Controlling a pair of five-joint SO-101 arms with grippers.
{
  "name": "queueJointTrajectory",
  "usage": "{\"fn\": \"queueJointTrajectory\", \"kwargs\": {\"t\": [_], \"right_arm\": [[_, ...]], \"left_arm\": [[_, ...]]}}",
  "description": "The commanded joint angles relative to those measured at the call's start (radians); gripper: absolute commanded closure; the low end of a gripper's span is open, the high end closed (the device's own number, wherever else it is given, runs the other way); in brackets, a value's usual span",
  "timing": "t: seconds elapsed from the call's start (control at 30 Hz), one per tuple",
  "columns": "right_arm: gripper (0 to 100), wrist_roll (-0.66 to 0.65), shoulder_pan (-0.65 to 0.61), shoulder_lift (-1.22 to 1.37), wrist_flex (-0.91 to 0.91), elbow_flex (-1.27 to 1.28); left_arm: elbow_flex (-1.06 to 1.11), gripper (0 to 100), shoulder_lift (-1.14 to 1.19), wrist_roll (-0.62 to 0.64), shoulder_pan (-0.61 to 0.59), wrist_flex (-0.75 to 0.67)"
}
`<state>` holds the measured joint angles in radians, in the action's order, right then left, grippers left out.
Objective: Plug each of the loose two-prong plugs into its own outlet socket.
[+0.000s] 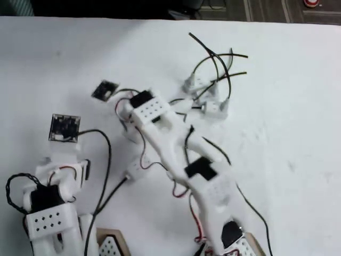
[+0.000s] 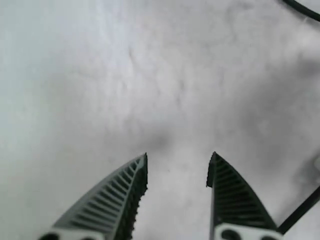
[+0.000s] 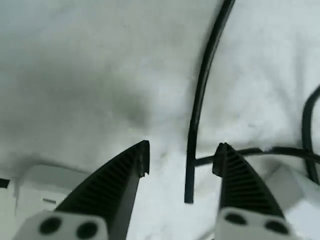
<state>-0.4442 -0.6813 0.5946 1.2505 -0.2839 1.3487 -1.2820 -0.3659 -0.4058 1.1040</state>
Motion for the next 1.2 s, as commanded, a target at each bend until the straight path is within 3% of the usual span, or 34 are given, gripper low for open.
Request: {"fn": "queueJointTrajectory", "kwargs": {"t": [0.0,0.13,0.27,0.83,1.17], "right_arm": [[79.0,-0.015,-0.021,0.056,0.005,-0.109],[80.3,-0.018,0.004,0.165,0.010,-0.203],[98.8,-0.021,0.041,0.216,0.010,-0.287],[98.1,-0.023,0.108,-0.091,0.455,-0.494],[98.1,-0.051,0.248,-0.432,0.466,-0.242]], "left_arm": [[-0.005,79,-0.015,-0.002,-0.007,-0.014],[-0.003,79,-0.015,-0.002,-0.007,-0.014],[-0.002,79,-0.015,-0.002,-0.004,-0.015],[0.000,79,-0.015,-0.002,-0.004,-0.018],[0.000,79,-0.015,-0.002,-0.004,-0.018]]}}
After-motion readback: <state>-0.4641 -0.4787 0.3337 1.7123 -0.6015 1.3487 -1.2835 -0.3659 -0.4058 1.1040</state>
